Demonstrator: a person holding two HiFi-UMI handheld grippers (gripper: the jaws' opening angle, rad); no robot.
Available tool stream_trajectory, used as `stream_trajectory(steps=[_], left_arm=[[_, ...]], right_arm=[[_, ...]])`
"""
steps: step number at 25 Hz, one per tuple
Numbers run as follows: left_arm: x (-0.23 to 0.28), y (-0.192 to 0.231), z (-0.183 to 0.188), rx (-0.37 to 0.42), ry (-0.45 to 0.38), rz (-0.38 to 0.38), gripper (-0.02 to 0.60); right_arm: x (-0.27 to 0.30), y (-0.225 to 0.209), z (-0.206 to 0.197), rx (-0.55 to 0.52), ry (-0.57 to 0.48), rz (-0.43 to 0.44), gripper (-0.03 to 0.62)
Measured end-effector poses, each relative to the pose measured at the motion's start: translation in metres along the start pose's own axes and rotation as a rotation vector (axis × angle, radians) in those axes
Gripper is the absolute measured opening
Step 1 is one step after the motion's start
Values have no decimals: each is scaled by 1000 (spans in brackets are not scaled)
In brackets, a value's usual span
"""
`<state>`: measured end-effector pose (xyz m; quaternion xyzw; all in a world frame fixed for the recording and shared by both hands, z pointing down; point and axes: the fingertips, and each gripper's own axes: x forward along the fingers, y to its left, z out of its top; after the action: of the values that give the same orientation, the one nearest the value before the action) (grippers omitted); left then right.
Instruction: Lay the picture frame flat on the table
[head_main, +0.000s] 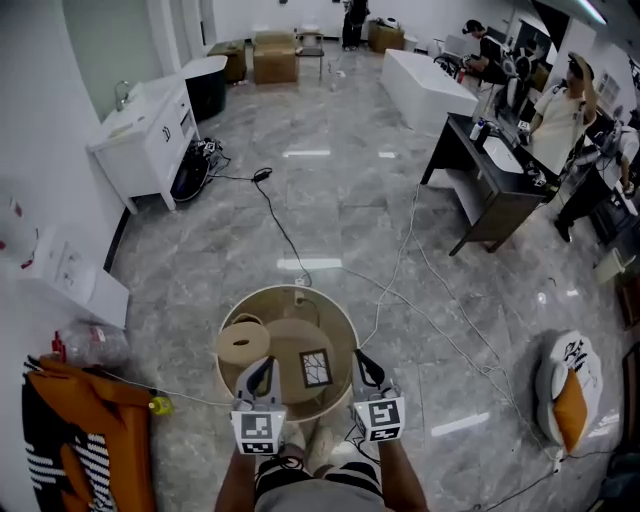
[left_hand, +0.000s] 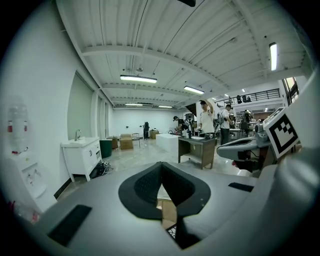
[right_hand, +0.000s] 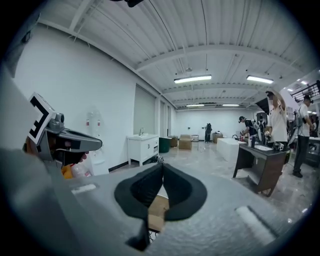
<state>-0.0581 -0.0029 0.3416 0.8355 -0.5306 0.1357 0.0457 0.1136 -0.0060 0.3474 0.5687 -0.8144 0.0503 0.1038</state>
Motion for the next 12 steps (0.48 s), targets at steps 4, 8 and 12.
stream_trajectory(steps=[4,8,12], left_arm=[[-30,-12,-2,-17,0,-4,17],[-55,-26,1,1,-13,2,17],[-78,-34,6,12,-31,8,17]], right_arm=[[-33,10,9,6,-27,10,2],[-64,12,14,-1,-54,0,0],[-88,19,17,5,-70,1,0]])
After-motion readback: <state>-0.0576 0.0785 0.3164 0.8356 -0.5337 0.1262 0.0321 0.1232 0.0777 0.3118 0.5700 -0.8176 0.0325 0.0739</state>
